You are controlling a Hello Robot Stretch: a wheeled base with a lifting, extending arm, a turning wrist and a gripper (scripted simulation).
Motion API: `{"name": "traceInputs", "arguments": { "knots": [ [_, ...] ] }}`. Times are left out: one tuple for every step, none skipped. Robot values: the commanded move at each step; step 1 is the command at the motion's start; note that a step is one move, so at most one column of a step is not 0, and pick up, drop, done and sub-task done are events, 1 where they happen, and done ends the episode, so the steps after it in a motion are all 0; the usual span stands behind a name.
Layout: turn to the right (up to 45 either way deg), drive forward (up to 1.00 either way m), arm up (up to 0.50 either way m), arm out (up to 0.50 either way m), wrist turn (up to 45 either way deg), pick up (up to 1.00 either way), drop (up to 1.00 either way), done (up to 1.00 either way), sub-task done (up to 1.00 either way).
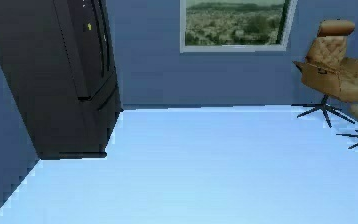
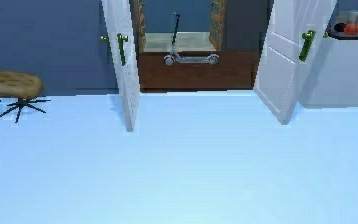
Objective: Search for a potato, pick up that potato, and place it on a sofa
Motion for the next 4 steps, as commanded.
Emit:
{"name": "traceInputs", "arguments": {
  "knots": [
    [-3.0,0.00,0.00,0.00,0.0,0.00,0.00,0.00,0.00],
    [0.0,0.15,0.00,0.00,0.0,0.00,0.00,0.00,0.00],
    [45.0,0.00,0.00,0.00,0.0,0.00,0.00,0.00,0.00],
    [33.0,0.00,0.00,0.00,0.0,0.00,0.00,0.00,0.00]
  ]
}}
